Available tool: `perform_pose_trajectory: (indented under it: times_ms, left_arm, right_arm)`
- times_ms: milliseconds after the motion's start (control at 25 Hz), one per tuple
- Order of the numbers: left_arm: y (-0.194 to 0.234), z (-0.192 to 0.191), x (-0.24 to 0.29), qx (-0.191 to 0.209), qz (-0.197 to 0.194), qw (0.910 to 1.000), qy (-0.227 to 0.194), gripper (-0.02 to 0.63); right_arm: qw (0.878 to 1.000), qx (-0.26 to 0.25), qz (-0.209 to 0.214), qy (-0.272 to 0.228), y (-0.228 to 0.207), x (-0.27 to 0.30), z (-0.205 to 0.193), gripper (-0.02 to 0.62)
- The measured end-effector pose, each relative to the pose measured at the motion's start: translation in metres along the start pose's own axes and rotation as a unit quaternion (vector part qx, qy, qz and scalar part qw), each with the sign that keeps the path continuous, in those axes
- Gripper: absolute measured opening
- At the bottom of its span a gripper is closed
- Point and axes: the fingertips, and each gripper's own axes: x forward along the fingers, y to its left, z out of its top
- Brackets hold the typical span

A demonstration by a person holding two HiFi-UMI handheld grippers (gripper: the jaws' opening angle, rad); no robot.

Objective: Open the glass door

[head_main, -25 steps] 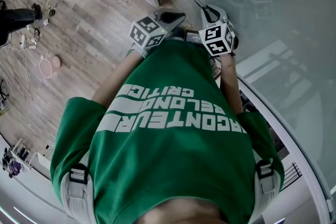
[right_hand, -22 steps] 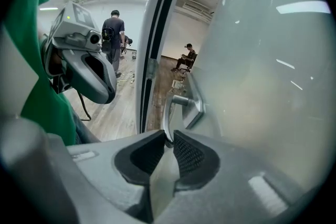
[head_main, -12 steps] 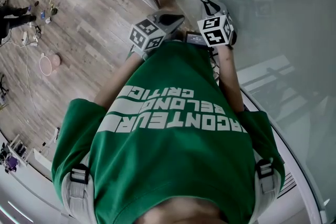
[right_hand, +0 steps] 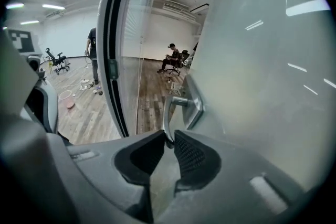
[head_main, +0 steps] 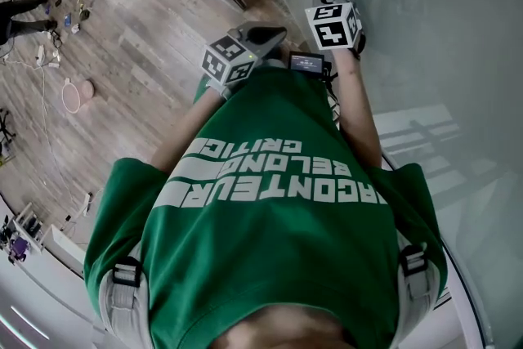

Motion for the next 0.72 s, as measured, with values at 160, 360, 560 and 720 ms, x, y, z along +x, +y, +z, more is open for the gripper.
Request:
perform_pose_trajectory:
  times_ms: [160, 360, 560, 720]
  left_arm:
    - [-0.016, 0.006, 0.007, 0.003, -0.004, 1.0000, 0.000, 0.009]
    - [-0.025, 0.009, 0.015, 0.013, -0.020, 0.9997, 0.010, 0.009]
    - [-0.002, -0.001, 0.034, 0.024, -0.034, 0.9988, 0.025, 0.009]
    - [-0.004, 0.020, 0.050, 0.042, -0.052, 0.9972, 0.033, 0.009]
  right_arm:
    - [1.000, 0.007, -0.016, 0.000, -0.024, -0.004, 0.000, 0.041]
    - [0.999, 0.016, -0.042, -0.002, -0.054, -0.005, -0.004, 0.040]
    - [0.998, 0.025, -0.064, -0.013, -0.077, 0.022, -0.015, 0.037]
    - [0.996, 0.043, -0.075, -0.016, -0.099, 0.019, -0.020, 0.035]
